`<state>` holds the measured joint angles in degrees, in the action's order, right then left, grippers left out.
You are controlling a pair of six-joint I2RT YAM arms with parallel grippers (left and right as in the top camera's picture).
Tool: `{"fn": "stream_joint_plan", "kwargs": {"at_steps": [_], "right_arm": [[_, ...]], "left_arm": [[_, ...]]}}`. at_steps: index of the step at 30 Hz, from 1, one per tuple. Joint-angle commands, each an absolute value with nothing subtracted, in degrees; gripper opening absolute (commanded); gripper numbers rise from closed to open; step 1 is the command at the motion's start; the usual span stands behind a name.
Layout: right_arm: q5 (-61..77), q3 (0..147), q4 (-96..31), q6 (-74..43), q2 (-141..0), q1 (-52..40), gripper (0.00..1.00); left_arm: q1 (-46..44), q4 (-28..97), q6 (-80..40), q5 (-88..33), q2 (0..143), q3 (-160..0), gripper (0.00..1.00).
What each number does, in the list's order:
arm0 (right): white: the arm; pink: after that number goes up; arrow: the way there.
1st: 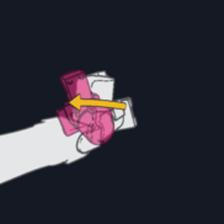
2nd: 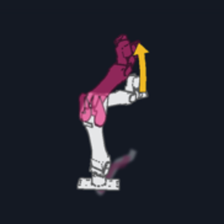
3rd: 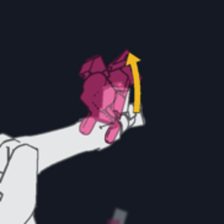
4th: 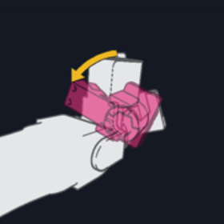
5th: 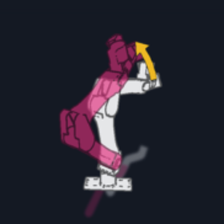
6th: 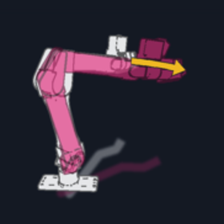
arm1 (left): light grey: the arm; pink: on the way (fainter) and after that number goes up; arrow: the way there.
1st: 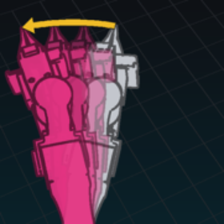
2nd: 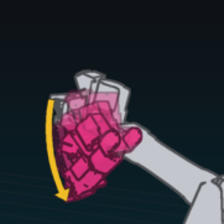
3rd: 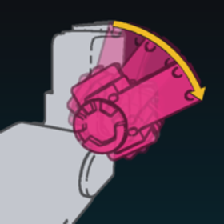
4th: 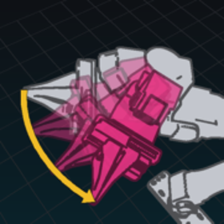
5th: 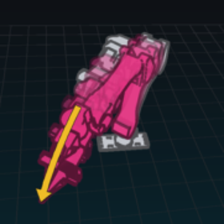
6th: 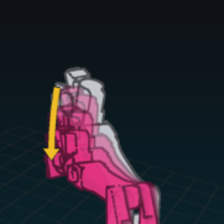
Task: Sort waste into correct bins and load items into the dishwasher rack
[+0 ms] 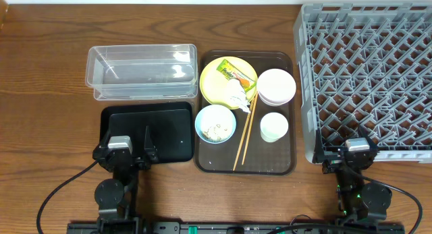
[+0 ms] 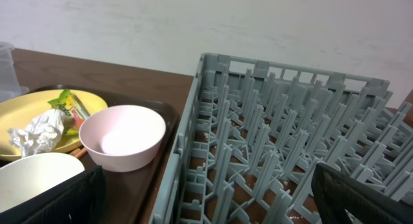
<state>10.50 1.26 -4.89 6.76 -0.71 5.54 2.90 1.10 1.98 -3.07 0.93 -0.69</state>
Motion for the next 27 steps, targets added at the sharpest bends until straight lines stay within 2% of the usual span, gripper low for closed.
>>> {"fn": "stream_joint_plan", "kwargs": {"at_steps": [1,17,23,27], "right_arm": [[10.35,1.04,-4.89,7.38,-0.38,4.95,0.99],[10.57,1.06,-4.86,7.27,-0.38,4.95,0.99],[10.52,1.08,-4.89,-2.42,-0.38,4.95,0.99],[10.50,1.63,-4.89,-3.40,-0.38,4.95,0.99]], "left_arm": [[3.16,3.79,2.55,-3.60,1.04,-0.23,0.98],[3.16,3.79,2.52,-3.60,1.04,-0.23,0.97],[3.16,3.79,1.21,-3.40,1.87,-0.23,0.97],[3.14,3.88,0.86,-3.42,3.73,-0.56,0.97]]}}
